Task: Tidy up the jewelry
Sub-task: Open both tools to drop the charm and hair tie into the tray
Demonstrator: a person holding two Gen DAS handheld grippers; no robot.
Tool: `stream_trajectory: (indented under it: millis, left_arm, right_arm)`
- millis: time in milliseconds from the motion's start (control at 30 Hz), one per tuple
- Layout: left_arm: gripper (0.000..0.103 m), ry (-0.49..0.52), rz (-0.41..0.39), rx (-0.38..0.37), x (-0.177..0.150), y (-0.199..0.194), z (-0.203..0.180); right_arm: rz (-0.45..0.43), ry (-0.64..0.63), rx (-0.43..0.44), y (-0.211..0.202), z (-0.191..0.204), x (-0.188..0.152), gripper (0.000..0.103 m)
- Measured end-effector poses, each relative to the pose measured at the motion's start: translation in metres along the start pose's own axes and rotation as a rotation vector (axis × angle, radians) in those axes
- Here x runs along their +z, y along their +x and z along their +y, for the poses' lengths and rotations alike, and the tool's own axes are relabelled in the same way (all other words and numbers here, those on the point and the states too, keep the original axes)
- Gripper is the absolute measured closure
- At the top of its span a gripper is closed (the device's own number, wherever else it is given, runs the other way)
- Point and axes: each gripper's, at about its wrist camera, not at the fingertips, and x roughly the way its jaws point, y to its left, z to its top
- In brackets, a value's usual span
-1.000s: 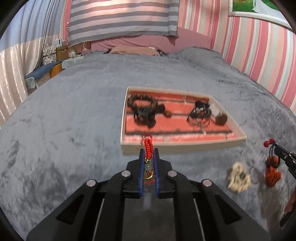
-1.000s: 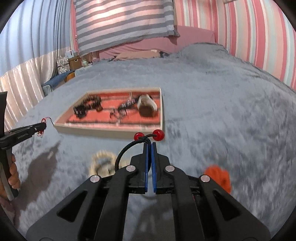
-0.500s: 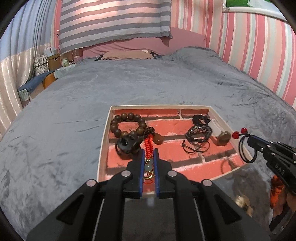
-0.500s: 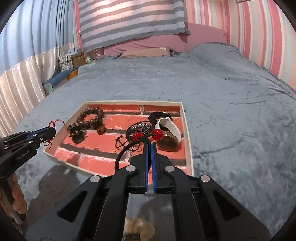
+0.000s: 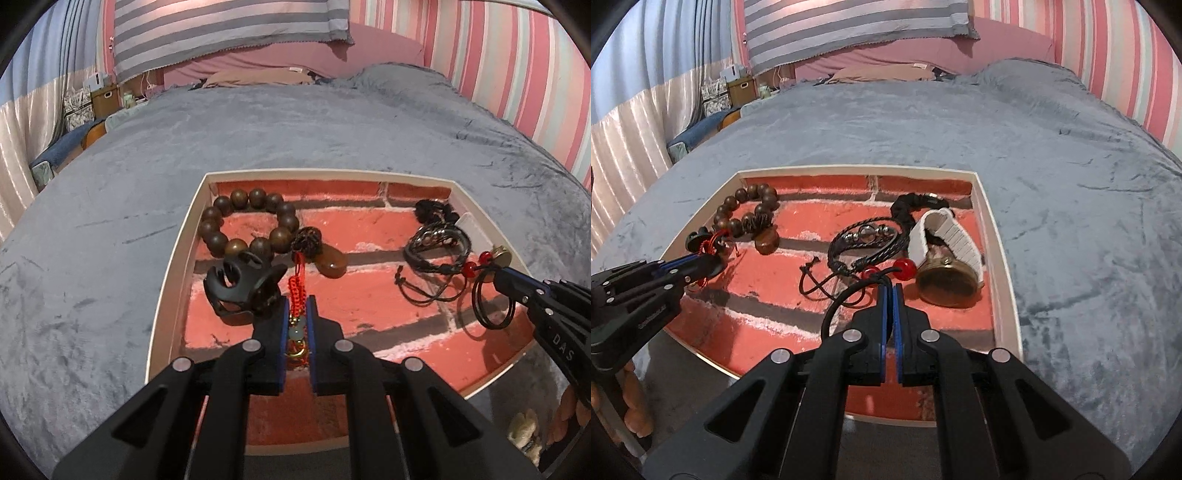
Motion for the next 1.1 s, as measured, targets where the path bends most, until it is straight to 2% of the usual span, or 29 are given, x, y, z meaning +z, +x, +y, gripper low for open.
stream_trajectory:
  millis: [433, 533, 600, 633, 667, 733, 800, 967, 1000, 1100]
  left_arm:
    - [0.092, 0.012, 0.014, -0.007, -0.005, -0.004, 0.001]
    - [0.09, 0.008, -0.005, -0.022, -0.003, -0.017, 0.0]
    - [0.067, 0.007, -0.027, -0.019, -0.001, -0.029, -0.002]
    - [0.046, 0.006, -0.046, -0.014, -0.001, -0.036, -0.003]
    - [0.041, 0.007, -0.071, -0.005, -0.002, -0.045, -0.005]
    - [0.04, 0.014, -0.099, -0.001, -0.003, -0.062, -0.01]
    - [0.038, 0.009, -0.113, -0.011, -0.004, -0.078, -0.014]
    - [0.02, 0.023, -0.162, -0.006, -0.016, -0.124, -0.033]
    - [0.019, 0.026, -0.17, -0.004, -0.019, -0.132, -0.036]
    - [0.015, 0.038, -0.191, -0.003, -0.029, -0.156, -0.05]
  right_arm:
    - [0.052, -0.001, 0.011, 0.005, -0.005, -0.002, 0.095]
    - [0.025, -0.003, 0.015, -0.005, -0.008, 0.0, 0.077]
    - [-0.012, 0.004, 0.015, -0.02, -0.012, 0.003, 0.058]
    - [-0.023, 0.008, 0.015, -0.025, -0.014, 0.004, 0.056]
    - [-0.032, 0.011, 0.013, -0.032, -0.016, 0.005, 0.054]
    - [-0.05, 0.012, 0.009, -0.044, -0.02, 0.006, 0.047]
    - [-0.076, 0.007, -0.002, -0.06, -0.023, 0.004, 0.034]
    - [-0.134, 0.004, -0.03, -0.107, -0.034, -0.008, 0.01]
    - [-0.144, 0.008, -0.034, -0.115, -0.037, -0.011, 0.006]
    - [-0.159, 0.032, -0.037, -0.142, -0.051, -0.022, 0.004]
